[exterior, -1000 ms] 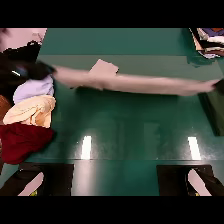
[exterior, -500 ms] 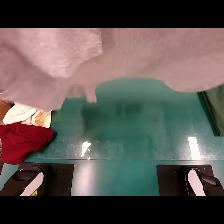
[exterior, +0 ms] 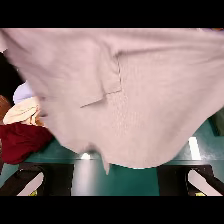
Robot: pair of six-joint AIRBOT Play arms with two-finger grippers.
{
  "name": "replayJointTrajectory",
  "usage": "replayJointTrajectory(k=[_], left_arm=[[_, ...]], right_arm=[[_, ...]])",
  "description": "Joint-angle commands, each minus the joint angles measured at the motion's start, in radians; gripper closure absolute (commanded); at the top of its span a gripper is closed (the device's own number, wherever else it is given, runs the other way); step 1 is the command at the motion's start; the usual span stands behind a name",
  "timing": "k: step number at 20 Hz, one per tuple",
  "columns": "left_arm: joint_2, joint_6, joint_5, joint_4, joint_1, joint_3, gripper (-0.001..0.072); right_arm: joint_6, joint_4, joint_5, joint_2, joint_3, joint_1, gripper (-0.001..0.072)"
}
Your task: Fold the shirts.
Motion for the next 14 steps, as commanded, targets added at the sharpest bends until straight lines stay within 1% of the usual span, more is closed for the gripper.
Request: replayJointTrajectory(k=[1, 3, 5, 6, 8, 10, 12, 14], left_arm=[[-0.124, 0.034, -0.026, -0.005, 0.001, -0.221, 0.0686], [-0.235, 0.046, 0.012, -0.005, 0.001, -0.308, 0.0687], [-0.378, 0.060, 0.075, -0.005, 0.001, -0.330, 0.0686], [-0.447, 0.063, 0.132, -0.005, 0.001, -0.329, 0.0686], [-0.552, 0.104, 0.296, -0.006, 0.001, -0.320, 0.0686], [-0.631, 0.104, 0.401, -0.007, 0.001, -0.269, 0.0686], [-0.671, 0.113, 0.435, -0.005, 0.001, -0.208, 0.0686], [-0.674, 0.134, 0.427, -0.004, 0.004, -0.163, 0.0685]], right_arm=[[0.006, -0.008, 0.073, -0.180, -0.127, 0.032, 0.0697], [0.006, -0.008, 0.041, -0.291, -0.208, 0.067, 0.0697], [0.006, -0.007, -0.043, -0.408, -0.254, 0.097, 0.0697], [0.006, -0.007, -0.090, -0.466, -0.254, 0.108, 0.0697], [0.006, -0.005, -0.157, -0.570, -0.202, 0.127, 0.0697], [0.006, -0.005, -0.216, -0.649, -0.112, 0.146, 0.0697], [0.006, -0.004, -0.256, -0.694, -0.033, 0.156, 0.0697], [0.005, -0.008, -0.254, -0.706, 0.019, 0.166, 0.0697]])
